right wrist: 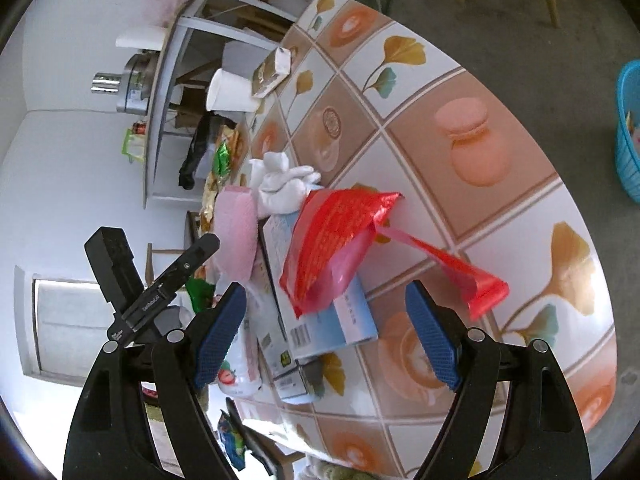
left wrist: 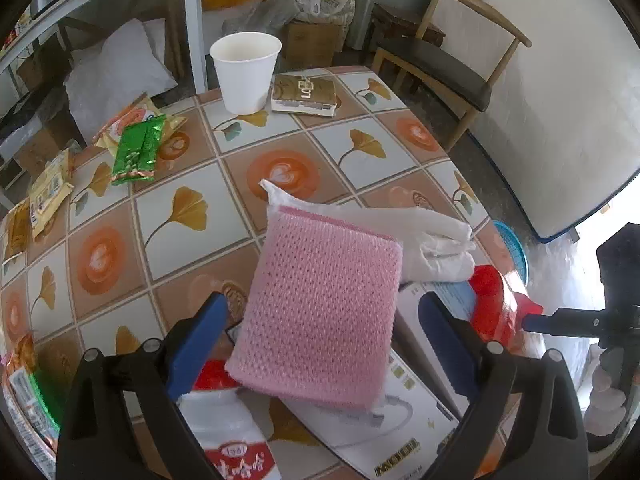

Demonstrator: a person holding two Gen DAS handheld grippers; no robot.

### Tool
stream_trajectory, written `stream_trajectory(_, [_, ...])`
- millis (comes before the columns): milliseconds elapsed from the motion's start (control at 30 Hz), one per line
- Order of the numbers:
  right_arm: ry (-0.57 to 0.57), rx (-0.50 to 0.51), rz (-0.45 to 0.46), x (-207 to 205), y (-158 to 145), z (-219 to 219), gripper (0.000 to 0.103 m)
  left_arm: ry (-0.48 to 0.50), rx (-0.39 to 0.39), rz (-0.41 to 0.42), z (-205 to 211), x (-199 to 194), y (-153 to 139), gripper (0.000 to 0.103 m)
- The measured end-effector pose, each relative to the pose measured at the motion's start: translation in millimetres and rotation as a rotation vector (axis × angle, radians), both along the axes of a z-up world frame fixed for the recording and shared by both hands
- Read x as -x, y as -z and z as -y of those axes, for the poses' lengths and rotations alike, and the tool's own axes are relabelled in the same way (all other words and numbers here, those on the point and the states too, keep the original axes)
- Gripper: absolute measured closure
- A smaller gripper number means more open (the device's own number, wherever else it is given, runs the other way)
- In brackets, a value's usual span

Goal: Collect trash
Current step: 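Bring both tools back to the table toward the pink sponge, then grasp the pink sponge with the left gripper while the right gripper grasps the red plastic bag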

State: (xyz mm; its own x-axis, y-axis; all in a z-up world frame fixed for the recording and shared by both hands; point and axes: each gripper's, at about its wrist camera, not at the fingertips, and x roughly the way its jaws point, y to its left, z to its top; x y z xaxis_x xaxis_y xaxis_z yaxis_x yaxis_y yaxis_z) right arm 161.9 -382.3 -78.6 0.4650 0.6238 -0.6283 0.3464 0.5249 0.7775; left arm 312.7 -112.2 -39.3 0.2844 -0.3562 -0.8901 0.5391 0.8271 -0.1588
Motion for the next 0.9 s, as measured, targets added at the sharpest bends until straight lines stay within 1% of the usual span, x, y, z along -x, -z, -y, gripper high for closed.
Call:
stream_trajectory(267, [0.013,-0.008,-0.010,-14,4,0,0.025,0.030,-0.066,0.005,12,1,9,0.009])
stream_trajectory(367, [0.012,-0.007,-0.017,-19,7,-2,0.025,0.030,-0.073,-0.003,14,4,11,0.009])
stream_trajectory(467, [0.013,0.004,-0.020,-22,9,-4,0.024,0.029,-0.088,0.010,16,6,12,0.009])
stream_trajectory(567, [0.012,0.012,-0.023,-25,11,-5,0.025,0.026,-0.100,0.028,17,7,12,0.014])
stream_trajectory(633, [0.012,0.016,-0.027,-26,13,-6,0.028,0.017,-0.102,0.028,16,8,11,0.019])
stream_trajectory(733, [0.019,-0.002,-0.036,-25,18,-7,0.033,0.013,-0.100,0.031,15,8,10,0.021])
stream_trajectory(900, [0.030,-0.022,-0.037,-25,24,-8,0.044,0.021,-0.110,0.063,16,14,8,0.023])
